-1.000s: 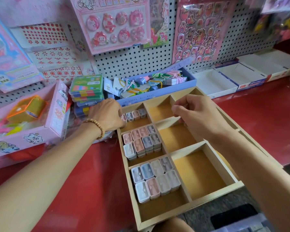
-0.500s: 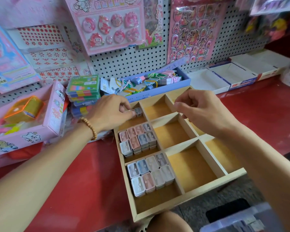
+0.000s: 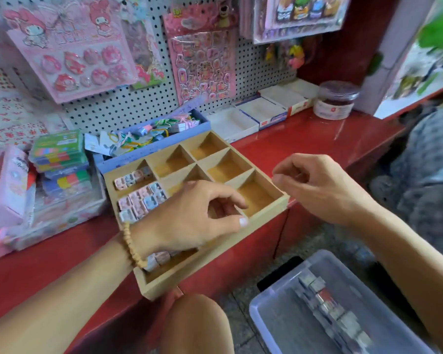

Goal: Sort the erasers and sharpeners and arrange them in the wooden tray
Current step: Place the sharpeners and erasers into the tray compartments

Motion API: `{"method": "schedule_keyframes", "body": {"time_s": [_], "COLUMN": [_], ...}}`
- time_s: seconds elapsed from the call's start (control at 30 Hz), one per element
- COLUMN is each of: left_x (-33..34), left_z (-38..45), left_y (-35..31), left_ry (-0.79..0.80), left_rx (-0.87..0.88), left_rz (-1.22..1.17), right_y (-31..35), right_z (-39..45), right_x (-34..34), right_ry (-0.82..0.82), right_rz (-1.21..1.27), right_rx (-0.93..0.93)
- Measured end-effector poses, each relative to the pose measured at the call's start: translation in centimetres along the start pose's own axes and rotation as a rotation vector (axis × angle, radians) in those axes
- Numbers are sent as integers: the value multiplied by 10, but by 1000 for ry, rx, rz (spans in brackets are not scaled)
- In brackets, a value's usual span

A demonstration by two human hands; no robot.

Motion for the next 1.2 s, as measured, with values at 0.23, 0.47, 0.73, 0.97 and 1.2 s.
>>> {"method": "schedule_keyframes", "body": {"time_s": [0.23,0.47,0.73,0.97,1.2], "left_x": [120,269,447,562,648], "left_z": [9,14,-20,-52,-86], "left_y": [-37,-57,-48,2,51], "left_ry": [226,473,869,1181,1422], "left_rx": [99,162,213,201,168], "left_rz": [5,-82,-112,-81,-122], "right_y": [-83,-189,-349,-478,-510], "right_z": [-72,-149,-237,-313,-325], "right_x": [-52,-94,-113,-46,3], "right_ry": [-119,-278,-394,-444,-711], "right_rz": [-109,-248,-319,-130,51], "right_rx": [165,346,722,1115,1117]}}
Point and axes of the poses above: each hand's wrist, its own z-axis towards the middle knuckle, its own x-axis out of the palm, y = z × x, the point moved 10 cm from there along z, towards the middle knuckle, and after that the axes turned 13 degrees about x, right-handed, at the moved point
